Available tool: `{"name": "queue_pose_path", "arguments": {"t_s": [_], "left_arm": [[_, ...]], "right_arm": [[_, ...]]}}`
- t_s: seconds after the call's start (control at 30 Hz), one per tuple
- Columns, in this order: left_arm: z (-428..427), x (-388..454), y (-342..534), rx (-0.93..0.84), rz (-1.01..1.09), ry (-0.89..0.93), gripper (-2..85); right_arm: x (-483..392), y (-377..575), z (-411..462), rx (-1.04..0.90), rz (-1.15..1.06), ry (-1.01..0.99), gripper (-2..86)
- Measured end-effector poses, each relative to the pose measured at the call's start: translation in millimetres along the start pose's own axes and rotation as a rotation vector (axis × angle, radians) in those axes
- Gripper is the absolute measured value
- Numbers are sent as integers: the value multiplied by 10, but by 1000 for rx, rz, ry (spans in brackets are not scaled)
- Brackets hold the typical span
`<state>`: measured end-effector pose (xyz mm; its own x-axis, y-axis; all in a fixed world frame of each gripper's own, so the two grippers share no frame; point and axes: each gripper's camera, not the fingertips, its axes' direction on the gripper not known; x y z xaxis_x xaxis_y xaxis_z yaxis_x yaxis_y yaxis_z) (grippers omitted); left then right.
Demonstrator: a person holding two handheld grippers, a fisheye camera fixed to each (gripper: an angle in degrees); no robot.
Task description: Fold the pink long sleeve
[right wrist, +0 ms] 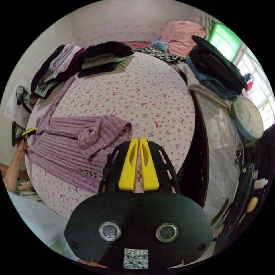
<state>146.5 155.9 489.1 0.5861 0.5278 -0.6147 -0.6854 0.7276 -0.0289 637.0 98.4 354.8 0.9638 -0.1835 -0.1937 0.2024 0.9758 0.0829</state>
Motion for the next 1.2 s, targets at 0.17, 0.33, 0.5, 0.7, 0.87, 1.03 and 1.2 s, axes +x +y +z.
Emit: {"name": "queue_pose_path", "arguments": {"t_s": [0.17,0.33,0.5,0.7,0.87,1.03,1.2], "left_arm": [[-301,227,39,161,31,-70,-2],[-162,1047,-147,103,366,21,-2],[237,1543,-277,33,455,35,-2],[508,1736,-343,-55,459,-13,-2],[530,1728,-337,-71,452,9,-2],[441,1762,-328,-36,451,-23,-3],[485,1774,-353,-79,423,-67,-3]], "right_arm": [[138,-20,-91,43,99,-97,30],[-47,-217,128,-12,67,-251,72],[-219,-382,339,-100,38,-316,67],[-335,-589,231,-66,-88,-180,18],[-161,-776,161,-36,-194,-178,7],[-11,-766,153,-48,-97,-137,2],[-591,-650,-18,37,-270,-204,0]]}}
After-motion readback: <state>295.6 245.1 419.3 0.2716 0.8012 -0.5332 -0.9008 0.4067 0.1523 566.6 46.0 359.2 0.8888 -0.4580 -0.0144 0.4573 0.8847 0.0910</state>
